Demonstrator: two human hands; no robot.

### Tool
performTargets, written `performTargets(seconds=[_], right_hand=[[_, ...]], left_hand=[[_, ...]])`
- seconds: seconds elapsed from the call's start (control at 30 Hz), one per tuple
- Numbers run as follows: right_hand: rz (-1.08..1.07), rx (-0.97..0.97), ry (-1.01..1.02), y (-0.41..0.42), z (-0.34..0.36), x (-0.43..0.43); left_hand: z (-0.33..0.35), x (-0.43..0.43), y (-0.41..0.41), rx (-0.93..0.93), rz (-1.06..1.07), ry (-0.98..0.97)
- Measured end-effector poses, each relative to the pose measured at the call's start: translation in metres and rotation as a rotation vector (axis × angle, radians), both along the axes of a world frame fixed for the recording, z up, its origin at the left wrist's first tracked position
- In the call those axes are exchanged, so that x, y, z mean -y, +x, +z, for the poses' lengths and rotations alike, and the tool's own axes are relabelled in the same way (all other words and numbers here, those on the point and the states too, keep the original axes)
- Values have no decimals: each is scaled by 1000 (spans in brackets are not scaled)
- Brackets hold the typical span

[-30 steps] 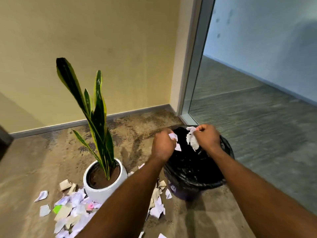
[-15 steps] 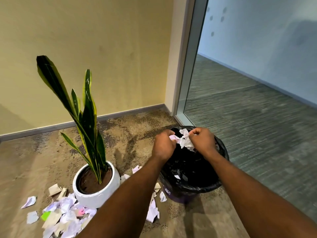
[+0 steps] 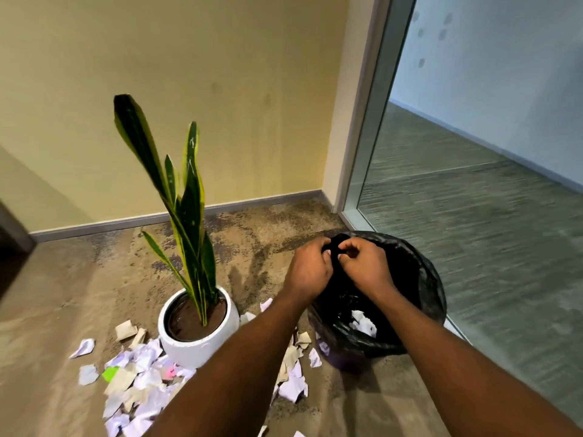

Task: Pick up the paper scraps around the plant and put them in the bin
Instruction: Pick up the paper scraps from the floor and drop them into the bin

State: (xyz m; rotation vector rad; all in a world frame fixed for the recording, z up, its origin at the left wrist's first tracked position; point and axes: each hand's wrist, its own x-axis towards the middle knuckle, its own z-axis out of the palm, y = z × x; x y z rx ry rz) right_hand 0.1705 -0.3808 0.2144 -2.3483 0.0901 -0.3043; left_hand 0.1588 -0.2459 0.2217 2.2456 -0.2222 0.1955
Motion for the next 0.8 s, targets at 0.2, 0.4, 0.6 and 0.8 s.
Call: performTargets(seconds=[0.2, 0.4, 0.6, 0.8], right_hand=[[227, 139, 13, -16, -11, -81], [394, 53, -105, -43, -64, -153], [366, -314, -320, -73, -161, -164], [462, -546, -481, -91, -230, -153]], left_hand=[[-20, -72, -23, 48, 202, -42], [-79, -135, -58, -38, 269, 10], [-166, -169, -103, -226, 263, 132], [-231, -175, -126, -451, 165, 282]])
